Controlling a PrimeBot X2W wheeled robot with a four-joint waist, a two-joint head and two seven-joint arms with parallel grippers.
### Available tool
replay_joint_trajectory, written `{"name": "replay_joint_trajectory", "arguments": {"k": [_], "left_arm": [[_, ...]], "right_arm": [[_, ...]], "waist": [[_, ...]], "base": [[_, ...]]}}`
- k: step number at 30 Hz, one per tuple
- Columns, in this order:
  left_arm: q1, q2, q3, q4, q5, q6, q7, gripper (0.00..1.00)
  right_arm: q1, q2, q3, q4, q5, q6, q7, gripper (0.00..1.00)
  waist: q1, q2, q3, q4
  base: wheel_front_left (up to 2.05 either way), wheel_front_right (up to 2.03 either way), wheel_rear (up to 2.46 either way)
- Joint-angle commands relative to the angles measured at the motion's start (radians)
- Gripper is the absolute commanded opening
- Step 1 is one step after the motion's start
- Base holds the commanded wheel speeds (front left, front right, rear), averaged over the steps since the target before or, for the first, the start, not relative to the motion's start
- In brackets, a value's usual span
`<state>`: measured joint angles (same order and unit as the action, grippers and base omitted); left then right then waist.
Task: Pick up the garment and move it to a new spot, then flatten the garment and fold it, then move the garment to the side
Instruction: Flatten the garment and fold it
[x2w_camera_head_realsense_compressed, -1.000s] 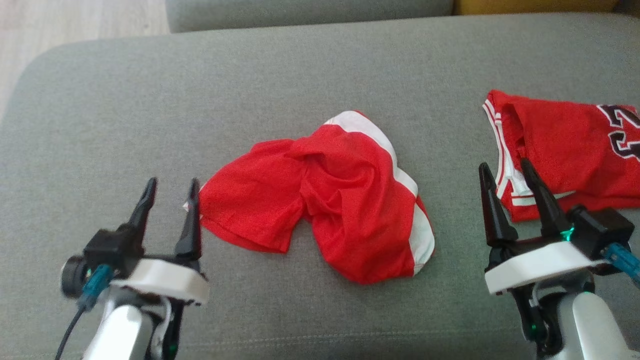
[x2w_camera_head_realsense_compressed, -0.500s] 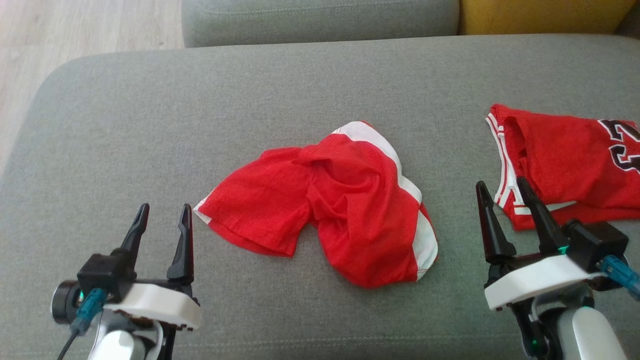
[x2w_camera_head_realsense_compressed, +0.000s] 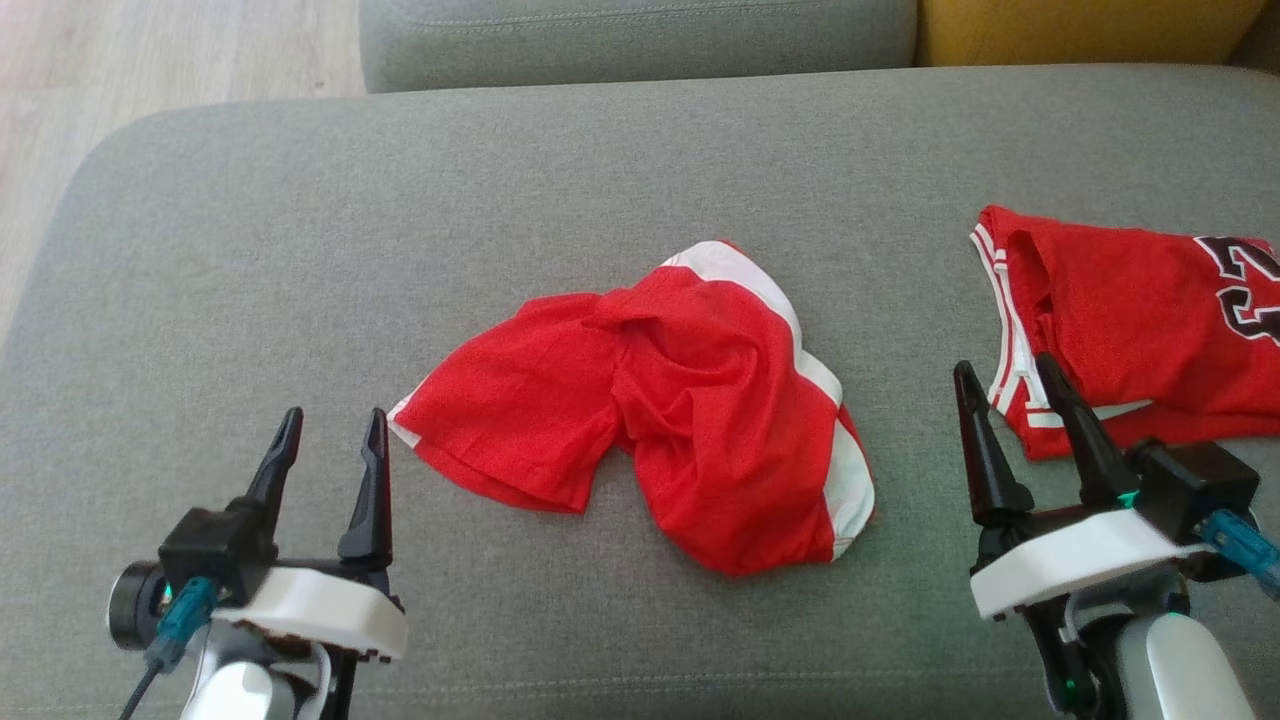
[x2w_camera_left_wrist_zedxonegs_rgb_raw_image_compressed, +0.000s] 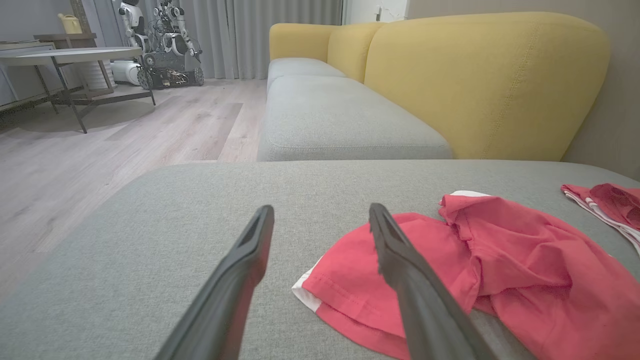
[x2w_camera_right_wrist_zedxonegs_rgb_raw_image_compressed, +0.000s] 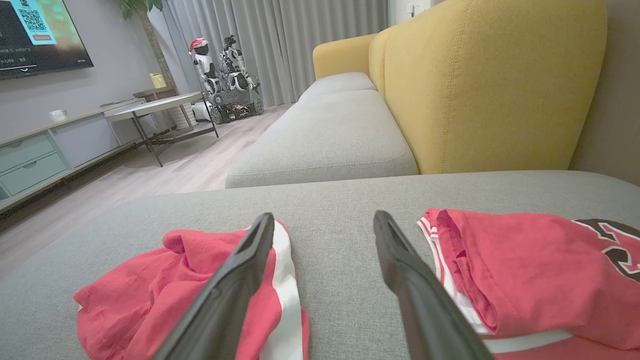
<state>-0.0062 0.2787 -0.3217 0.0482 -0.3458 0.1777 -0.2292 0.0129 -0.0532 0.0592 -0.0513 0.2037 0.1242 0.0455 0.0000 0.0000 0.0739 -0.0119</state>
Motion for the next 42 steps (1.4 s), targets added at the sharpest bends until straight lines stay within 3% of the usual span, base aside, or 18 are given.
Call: {"name": "replay_joint_trajectory", "arguments": {"k": [1, 6, 12, 20, 27, 28, 29, 37, 42], "left_arm": [[-0.044, 0.023, 0.032, -0.036, -0.003, 0.009, 0.0, 1.0], [-0.06, 0.022, 0.007, -0.051, 0.01, 0.0, 0.001, 1.0], [-0.144, -0.046, -0.139, -0.047, 0.021, -0.09, 0.054, 1.0], [-0.24, -0.17, -0.301, 0.097, -0.013, -0.2, 0.146, 1.0], [-0.282, -0.197, -0.349, 0.239, -0.046, -0.23, 0.213, 1.0], [-0.287, -0.197, -0.347, 0.244, -0.049, -0.234, 0.209, 0.12], [-0.29, -0.192, -0.343, 0.246, -0.052, -0.235, 0.205, 0.0], [-0.275, -0.096, -0.245, 0.145, -0.065, -0.18, 0.177, 0.0], [-0.247, 0.024, -0.165, 0.019, -0.065, -0.132, 0.231, 0.0]], "right_arm": [[-0.031, -0.006, 0.021, -0.038, -0.003, 0.007, -0.003, 1.0], [-0.035, -0.006, 0.02, -0.04, -0.002, 0.007, -0.004, 1.0], [-0.051, -0.005, 0.022, -0.051, -0.003, 0.007, -0.005, 1.0], [-0.083, -0.004, 0.039, -0.052, -0.001, 0.007, -0.012, 1.0], [-0.096, -0.002, 0.032, -0.044, 0.004, 0.007, -0.026, 1.0], [-0.096, -0.002, 0.029, -0.043, 0.004, 0.007, -0.028, 1.0], [-0.095, -0.001, 0.027, -0.042, 0.005, 0.007, -0.03, 1.0], [-0.088, 0.001, 0.008, -0.037, 0.009, 0.007, -0.039, 1.0], [-0.09, 0.002, 0.003, -0.039, 0.01, 0.007, -0.038, 1.0]], "waist": [[0.0, 0.0, 0.002, 0.0], [0.0, 0.0, 0.009, 0.001], [0.0, 0.0, 0.047, -0.004], [0.0, 0.0, 0.107, -0.057], [0.0, 0.0, 0.142, -0.097], [0.0, 0.0, 0.144, -0.098], [0.0, 0.0, 0.146, -0.099], [0.0, 0.0, 0.145, -0.075], [0.0, 0.0, 0.147, -0.048]], "base": [[0.0, 0.0, 0.0], [0.0, 0.0, 0.0], [0.0, 0.0, 0.0], [0.0, 0.0, 0.0], [0.0, 0.0, 0.0], [0.0, 0.0, 0.0], [0.0, 0.0, 0.0], [0.0, 0.0, 0.0], [0.0, 0.0, 0.0]]}}
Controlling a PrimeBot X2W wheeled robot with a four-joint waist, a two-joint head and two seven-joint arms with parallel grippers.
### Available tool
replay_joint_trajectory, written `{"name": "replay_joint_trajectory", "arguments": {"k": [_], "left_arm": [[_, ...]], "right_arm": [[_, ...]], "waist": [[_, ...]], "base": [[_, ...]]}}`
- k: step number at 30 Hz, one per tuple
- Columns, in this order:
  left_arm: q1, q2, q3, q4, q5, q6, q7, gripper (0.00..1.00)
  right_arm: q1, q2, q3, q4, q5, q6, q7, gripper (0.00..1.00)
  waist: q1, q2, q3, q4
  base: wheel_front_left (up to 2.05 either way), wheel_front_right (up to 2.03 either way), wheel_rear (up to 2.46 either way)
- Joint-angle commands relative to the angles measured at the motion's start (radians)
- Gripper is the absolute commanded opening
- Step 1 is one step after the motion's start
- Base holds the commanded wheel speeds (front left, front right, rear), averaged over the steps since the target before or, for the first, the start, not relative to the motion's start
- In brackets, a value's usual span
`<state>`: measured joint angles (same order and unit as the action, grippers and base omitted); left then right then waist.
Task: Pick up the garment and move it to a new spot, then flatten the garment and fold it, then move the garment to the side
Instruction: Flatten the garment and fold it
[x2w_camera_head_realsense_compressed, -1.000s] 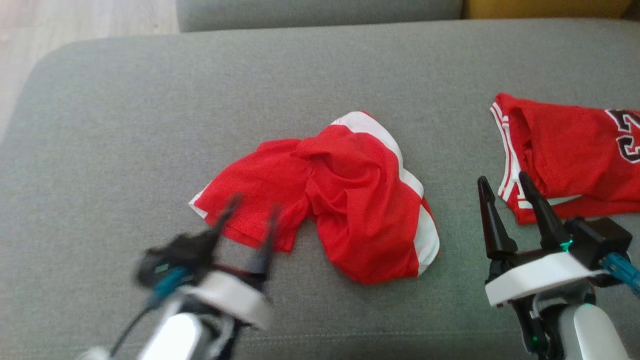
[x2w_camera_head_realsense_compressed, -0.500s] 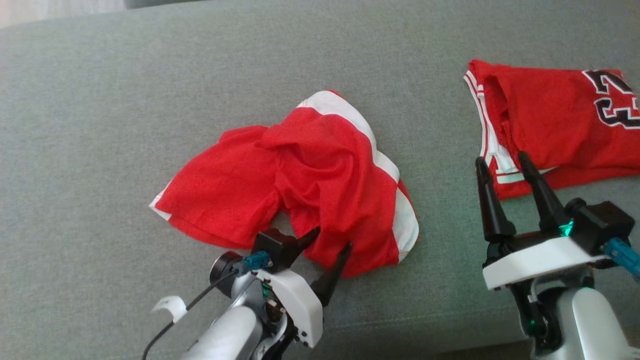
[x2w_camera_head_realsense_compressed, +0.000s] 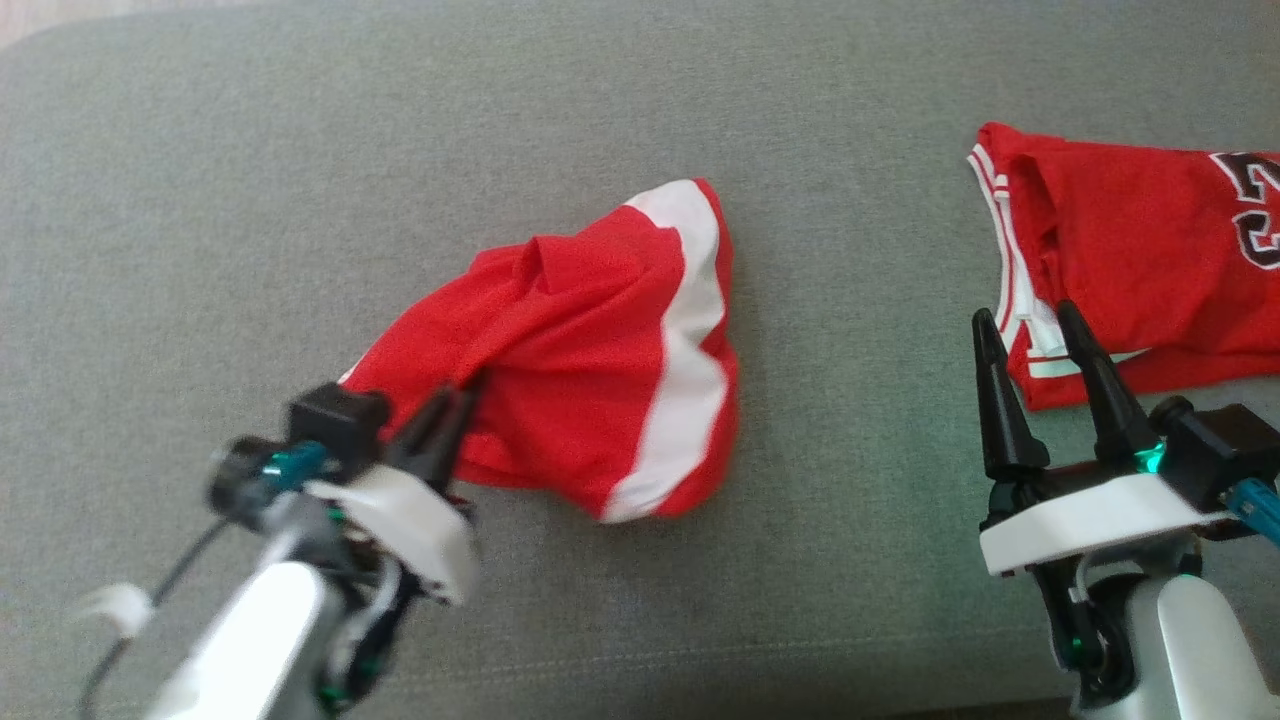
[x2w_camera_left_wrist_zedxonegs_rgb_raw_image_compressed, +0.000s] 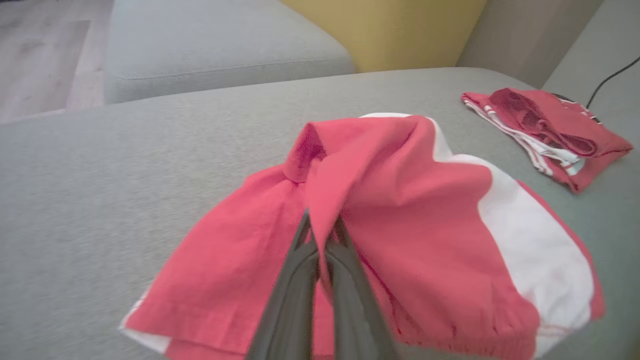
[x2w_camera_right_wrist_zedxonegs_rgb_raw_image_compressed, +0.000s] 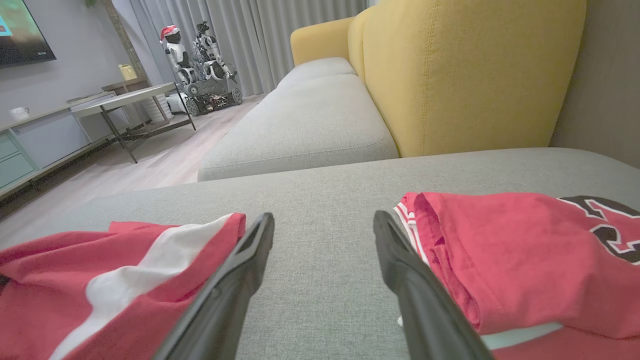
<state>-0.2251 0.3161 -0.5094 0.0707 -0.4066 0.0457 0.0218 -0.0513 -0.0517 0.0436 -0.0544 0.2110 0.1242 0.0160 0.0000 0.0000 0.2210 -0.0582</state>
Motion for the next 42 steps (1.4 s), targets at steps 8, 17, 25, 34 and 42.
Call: {"name": "replay_joint_trajectory", "arguments": {"k": [8, 17, 25, 34, 42], "left_arm": [[-0.059, 0.184, 0.144, -0.083, 0.007, 0.02, 0.065, 0.0], [-0.097, 0.135, 0.182, 0.119, -0.059, 0.0, -0.034, 1.0], [-0.017, 0.044, 0.236, 0.144, -0.122, 0.049, -0.181, 1.0], [0.111, 0.008, 0.254, -0.025, -0.047, 0.172, -0.264, 1.0], [0.209, 0.0, 0.236, -0.133, -0.003, 0.22, -0.273, 1.0]], "right_arm": [[-0.042, 0.001, 0.025, -0.032, 0.006, 0.007, -0.008, 1.0], [-0.05, 0.001, 0.03, -0.026, 0.014, 0.007, -0.013, 1.0], [-0.039, 0.001, 0.035, -0.027, 0.007, 0.007, -0.015, 1.0], [-0.024, -0.008, 0.04, -0.033, -0.007, 0.007, 0.006, 1.0], [0.006, -0.013, 0.042, -0.034, -0.006, 0.007, 0.023, 1.0]], "waist": [[0.0, 0.0, 0.015, -0.004], [0.0, 0.0, 0.024, -0.033], [0.0, 0.0, -0.008, -0.021], [0.0, 0.0, -0.073, 0.021], [0.0, 0.0, -0.111, 0.041]], "base": [[0.0, 0.0, 0.0], [0.0, 0.0, 0.0], [0.0, 0.0, 0.0], [0.0, 0.0, 0.0], [0.0, 0.0, 0.0]]}}
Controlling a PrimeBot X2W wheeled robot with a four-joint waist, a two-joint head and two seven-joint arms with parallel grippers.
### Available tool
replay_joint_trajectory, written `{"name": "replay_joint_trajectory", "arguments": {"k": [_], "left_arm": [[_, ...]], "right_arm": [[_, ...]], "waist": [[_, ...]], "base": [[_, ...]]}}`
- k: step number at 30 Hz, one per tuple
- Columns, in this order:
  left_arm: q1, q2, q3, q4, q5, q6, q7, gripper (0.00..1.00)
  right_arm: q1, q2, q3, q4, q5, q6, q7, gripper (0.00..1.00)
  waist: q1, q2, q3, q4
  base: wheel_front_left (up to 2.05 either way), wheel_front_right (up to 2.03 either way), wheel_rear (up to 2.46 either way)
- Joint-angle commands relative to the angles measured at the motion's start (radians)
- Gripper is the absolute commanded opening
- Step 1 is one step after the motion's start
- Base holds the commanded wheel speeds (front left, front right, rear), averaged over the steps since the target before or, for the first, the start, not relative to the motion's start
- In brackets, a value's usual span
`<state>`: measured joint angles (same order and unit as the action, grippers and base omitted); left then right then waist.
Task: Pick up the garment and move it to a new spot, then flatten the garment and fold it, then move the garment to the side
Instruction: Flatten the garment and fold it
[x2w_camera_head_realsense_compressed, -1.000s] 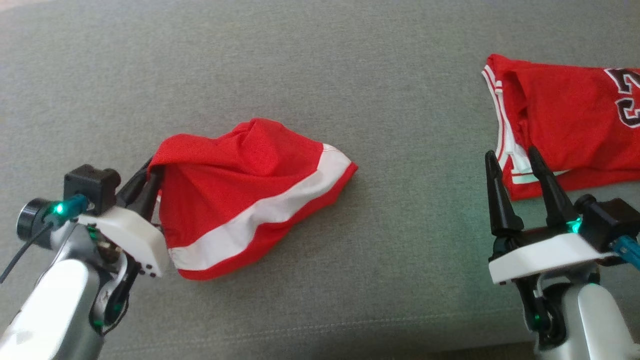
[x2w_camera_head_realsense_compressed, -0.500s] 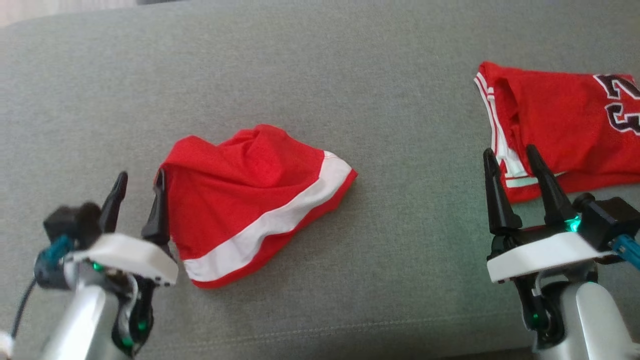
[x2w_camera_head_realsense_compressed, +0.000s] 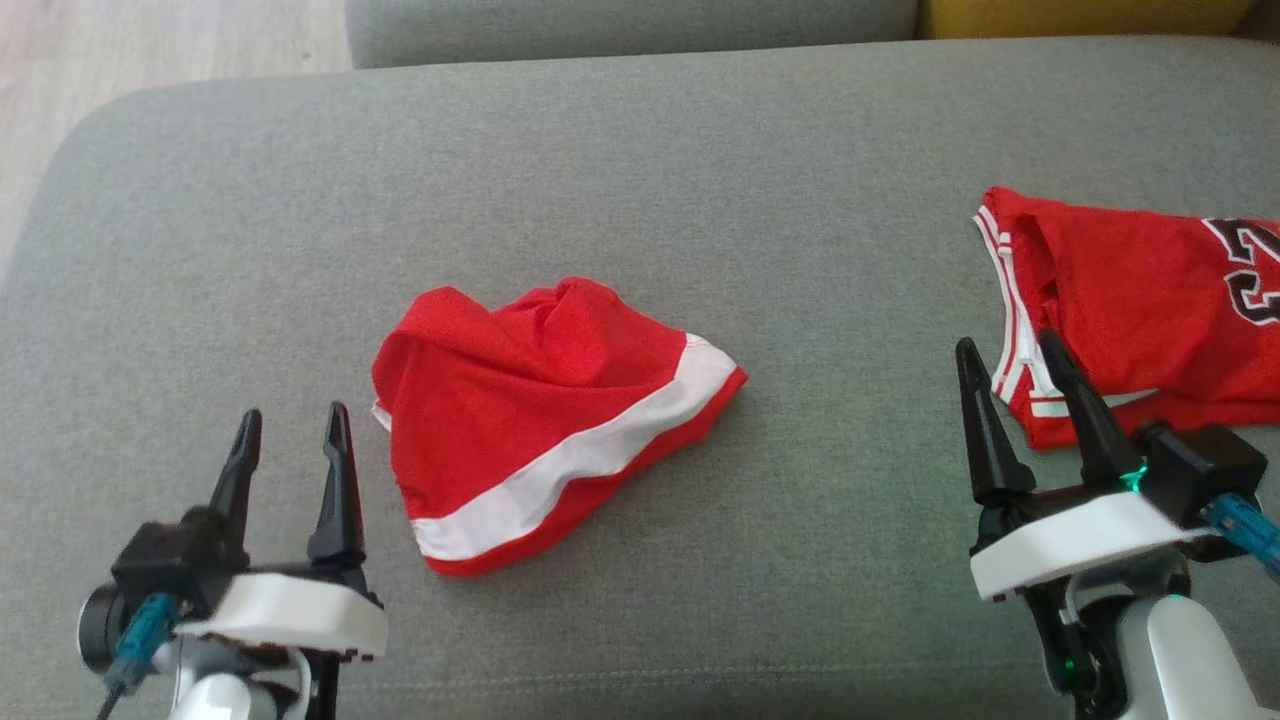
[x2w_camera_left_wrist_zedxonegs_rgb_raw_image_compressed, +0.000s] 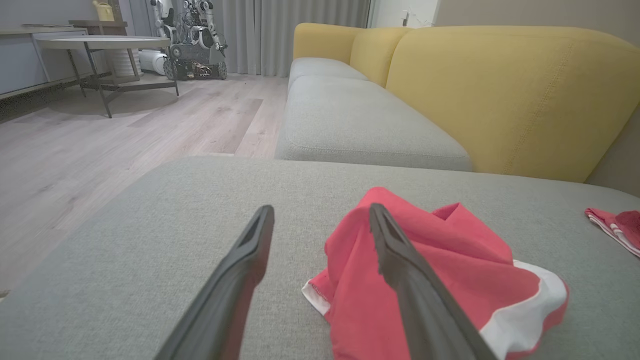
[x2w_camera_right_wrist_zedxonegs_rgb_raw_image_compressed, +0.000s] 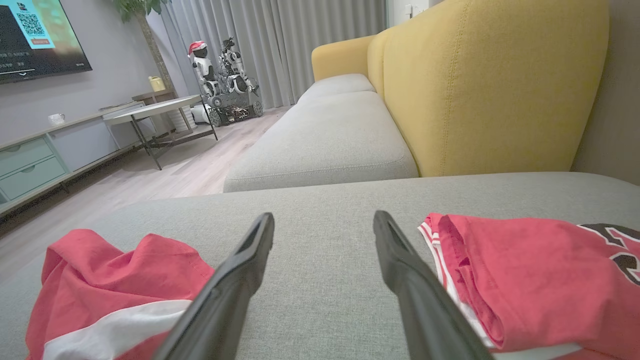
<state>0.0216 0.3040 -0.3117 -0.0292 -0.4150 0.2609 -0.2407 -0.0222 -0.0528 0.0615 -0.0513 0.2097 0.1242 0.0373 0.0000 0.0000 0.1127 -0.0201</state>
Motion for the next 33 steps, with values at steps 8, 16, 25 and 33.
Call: {"name": "replay_joint_trajectory", "arguments": {"k": [8, 16, 25, 33], "left_arm": [[-0.02, 0.017, 0.03, -0.053, 0.007, 0.012, -0.005, 1.0], [-0.027, 0.019, 0.023, -0.056, 0.005, 0.011, -0.002, 1.0], [-0.084, 0.011, -0.001, -0.06, 0.012, -0.006, -0.001, 1.0], [-0.157, -0.016, -0.024, -0.028, 0.024, -0.036, -0.011, 1.0]], "right_arm": [[-0.018, -0.013, 0.027, -0.045, -0.003, 0.007, 0.011, 1.0], [-0.021, -0.014, 0.025, -0.046, 0.0, 0.007, 0.013, 1.0], [-0.132, -0.056, 0.113, 0.05, 0.04, 0.007, 0.016, 1.0], [-0.393, -0.107, 0.421, 0.257, 0.148, 0.007, 0.054, 1.0]], "waist": [[0.0, 0.0, -0.002, 0.012], [0.0, 0.0, 0.003, 0.012], [0.0, 0.0, 0.056, 0.061], [0.0, 0.0, 0.126, 0.145]], "base": [[0.0, 0.0, 0.0], [0.0, 0.0, 0.0], [0.0, 0.0, 0.0], [0.0, 0.0, 0.0]]}}
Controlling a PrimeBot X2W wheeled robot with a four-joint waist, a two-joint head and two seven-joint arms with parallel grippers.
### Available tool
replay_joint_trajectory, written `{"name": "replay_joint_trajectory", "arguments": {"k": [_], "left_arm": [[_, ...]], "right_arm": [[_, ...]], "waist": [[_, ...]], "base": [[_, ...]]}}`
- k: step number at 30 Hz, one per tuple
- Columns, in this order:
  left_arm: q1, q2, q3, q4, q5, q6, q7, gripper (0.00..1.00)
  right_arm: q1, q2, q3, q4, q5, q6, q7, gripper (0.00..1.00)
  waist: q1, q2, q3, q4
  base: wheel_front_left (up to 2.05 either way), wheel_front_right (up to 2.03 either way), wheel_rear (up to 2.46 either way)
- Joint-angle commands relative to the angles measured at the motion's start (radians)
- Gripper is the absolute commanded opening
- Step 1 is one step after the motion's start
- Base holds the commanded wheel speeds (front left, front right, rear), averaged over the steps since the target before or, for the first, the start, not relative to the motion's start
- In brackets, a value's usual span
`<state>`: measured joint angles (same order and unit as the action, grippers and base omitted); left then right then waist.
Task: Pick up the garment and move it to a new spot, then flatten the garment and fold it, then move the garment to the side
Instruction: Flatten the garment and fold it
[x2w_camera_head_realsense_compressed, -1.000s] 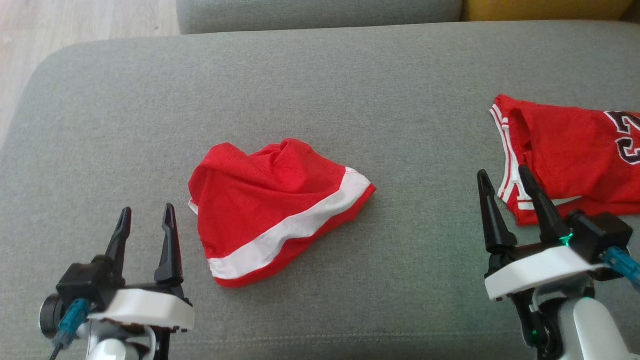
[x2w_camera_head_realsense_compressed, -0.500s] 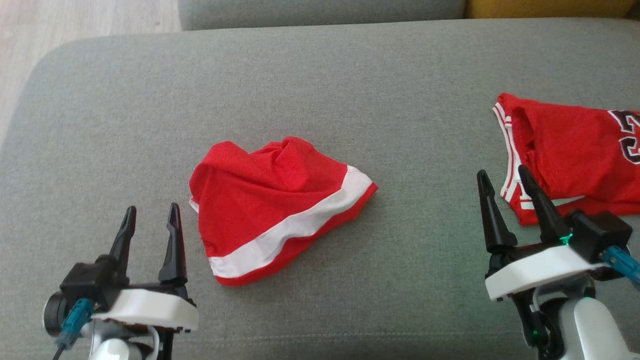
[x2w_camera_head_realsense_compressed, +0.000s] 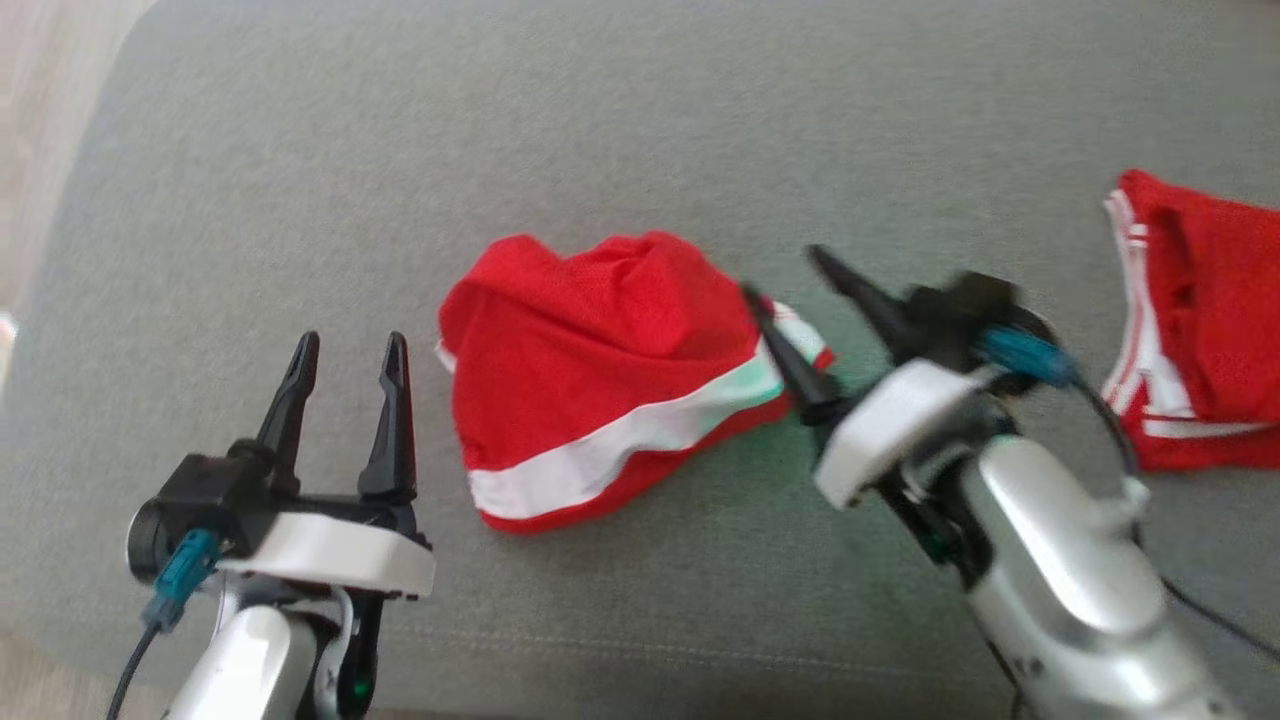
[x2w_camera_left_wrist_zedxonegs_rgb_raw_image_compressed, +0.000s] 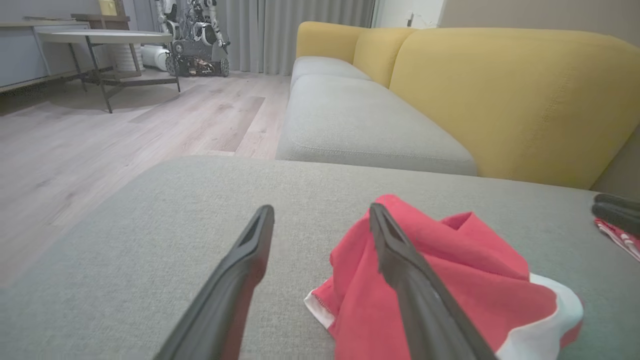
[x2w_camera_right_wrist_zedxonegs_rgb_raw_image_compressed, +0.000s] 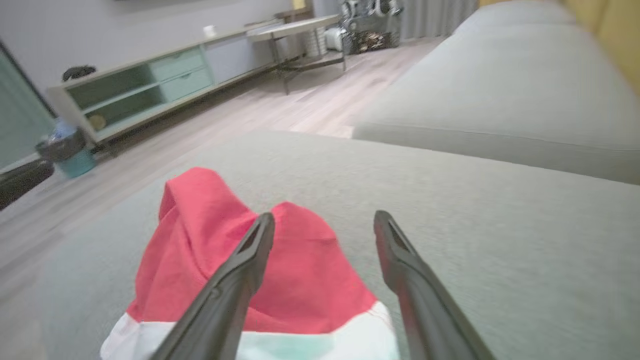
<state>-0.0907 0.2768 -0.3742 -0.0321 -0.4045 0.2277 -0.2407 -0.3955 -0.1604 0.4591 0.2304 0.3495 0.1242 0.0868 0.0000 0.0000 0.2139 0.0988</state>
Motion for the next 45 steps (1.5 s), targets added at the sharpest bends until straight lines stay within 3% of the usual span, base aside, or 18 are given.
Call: {"name": "replay_joint_trajectory", "arguments": {"k": [1, 12, 13, 14, 18, 29, 34, 35, 36, 37, 41, 45], "left_arm": [[-0.052, 0.007, 0.037, -0.02, 0.014, -0.006, -0.013, 1.0], [-0.096, -0.035, 0.038, 0.02, 0.029, -0.034, -0.02, 1.0], [-0.098, -0.039, 0.039, 0.023, 0.031, -0.036, -0.02, 1.0], [-0.1, -0.042, 0.041, 0.024, 0.033, -0.039, -0.02, 1.0], [-0.105, -0.055, 0.055, 0.023, 0.044, -0.051, -0.021, 1.0], [-0.097, -0.078, 0.092, 0.023, 0.084, -0.089, -0.021, 1.0], [-0.098, -0.08, 0.096, 0.027, 0.097, -0.1, -0.021, 1.0], [-0.099, -0.08, 0.097, 0.03, 0.098, -0.102, -0.021, 1.0], [-0.1, -0.08, 0.098, 0.033, 0.1, -0.105, -0.021, 1.0], [-0.1, -0.081, 0.098, 0.036, 0.101, -0.107, -0.021, 1.0], [-0.094, -0.08, 0.099, 0.045, 0.106, -0.11, -0.021, 1.0], [-0.076, -0.07, 0.109, 0.055, 0.105, -0.11, -0.021, 1.0]], "right_arm": [[-0.051, -0.002, 0.062, 0.005, 0.026, 0.007, 0.011, 1.0], [-0.289, -0.005, 0.328, 0.318, 0.181, 0.007, 0.148, 1.0], [-0.303, -0.003, 0.349, 0.339, 0.2, 0.007, 0.162, 0.47], [-0.316, -0.003, 0.366, 0.357, 0.218, 0.007, 0.17, 0.0], [-0.35, -0.001, 0.367, 0.415, 0.271, 0.007, 0.129, 0.0], [-0.352, 0.057, 0.122, 0.602, 0.311, 0.007, -0.133, 0.0], [-0.342, 0.081, 0.045, 0.658, 0.297, 0.007, -0.2, 0.0], [-0.34, 0.086, 0.047, 0.659, 0.293, 0.007, -0.205, 0.21], [-0.337, 0.09, 0.05, 0.659, 0.288, 0.007, -0.211, 0.71], [-0.333, 0.093, 0.054, 0.658, 0.286, 0.007, -0.216, 1.0], [-0.305, 0.095, 0.065, 0.617, 0.272, 0.007, -0.267, 1.0], [-0.252, 0.052, 0.058, 0.535, 0.234, 0.007, -0.314, 1.0]], "waist": [[0.0, 0.0, 0.031, 0.035], [0.0, 0.0, 0.073, 0.081], [0.0, 0.0, 0.075, 0.083], [0.0, 0.0, 0.076, 0.084], [0.0, 0.0, 0.081, 0.082], [0.0, 0.0, 0.091, 0.009], [0.0, 0.0, 0.093, -0.021], [0.0, 0.0, 0.093, -0.027], [0.0, 0.0, 0.091, -0.031], [0.0, 0.0, 0.088, -0.036], [0.0, 0.0, 0.069, -0.051], [0.0, 0.0, 0.041, -0.069]], "base": [[0.0, 0.0, 0.0], [0.0, 0.0, 0.0], [0.0, 0.0, 0.0], [0.0, 0.0, 0.0], [0.0, 0.0, 0.0], [0.0, 0.0, 0.0], [0.0, 0.0, 0.0], [0.0, 0.0, 0.0], [0.0, 0.0, 0.0], [0.0, 0.0, 0.0], [0.0, 0.0, 0.0], [0.0, 0.0, 0.0]]}}
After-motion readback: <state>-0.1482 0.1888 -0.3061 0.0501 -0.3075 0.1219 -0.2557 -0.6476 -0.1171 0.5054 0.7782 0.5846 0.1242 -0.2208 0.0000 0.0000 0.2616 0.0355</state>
